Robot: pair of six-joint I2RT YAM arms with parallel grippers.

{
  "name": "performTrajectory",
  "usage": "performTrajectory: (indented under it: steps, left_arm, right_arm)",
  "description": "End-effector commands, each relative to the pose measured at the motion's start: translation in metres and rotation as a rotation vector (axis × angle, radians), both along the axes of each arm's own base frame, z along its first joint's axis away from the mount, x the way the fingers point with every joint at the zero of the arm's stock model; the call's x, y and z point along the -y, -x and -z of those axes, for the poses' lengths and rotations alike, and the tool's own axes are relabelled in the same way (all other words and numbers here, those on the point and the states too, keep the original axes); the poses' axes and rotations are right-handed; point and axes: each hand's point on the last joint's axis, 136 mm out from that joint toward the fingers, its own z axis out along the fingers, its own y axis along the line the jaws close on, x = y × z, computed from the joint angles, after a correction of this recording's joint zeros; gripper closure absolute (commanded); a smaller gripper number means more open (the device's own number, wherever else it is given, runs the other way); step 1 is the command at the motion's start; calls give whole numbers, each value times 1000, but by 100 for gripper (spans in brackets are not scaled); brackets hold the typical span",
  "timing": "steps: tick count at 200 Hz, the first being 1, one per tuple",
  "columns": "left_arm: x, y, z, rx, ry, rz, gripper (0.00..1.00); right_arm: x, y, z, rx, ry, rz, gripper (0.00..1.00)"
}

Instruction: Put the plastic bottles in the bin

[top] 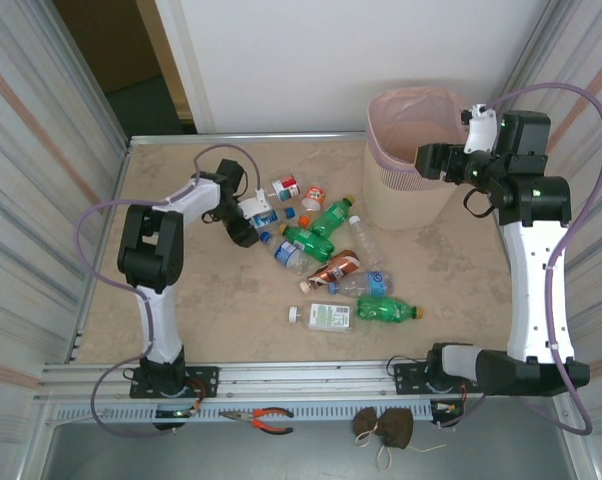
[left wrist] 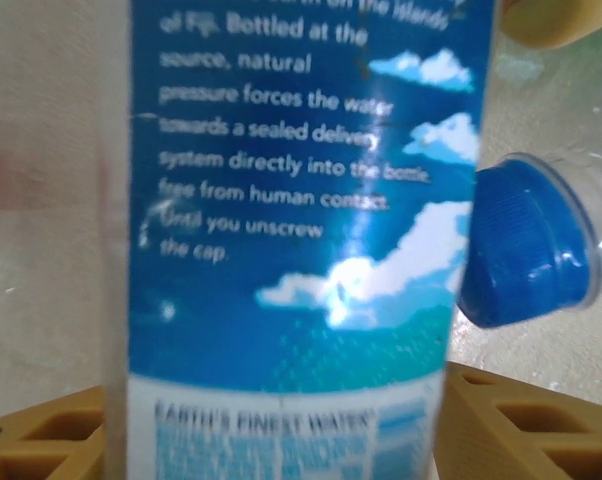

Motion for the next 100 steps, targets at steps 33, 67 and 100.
performTrajectory:
  steps: [33, 67, 100]
  left_arm:
    - [1, 4, 5, -8, -30, 40, 47]
    - [0, 3, -4, 18, -29, 43, 54]
    - [-1, 5, -21, 55, -24, 42, 58]
  right_arm:
    - [5, 10, -8, 35, -2, 33, 18]
    - [7, 16, -13, 51, 0, 42, 18]
    - [7, 21, -21, 67, -1, 42, 18]
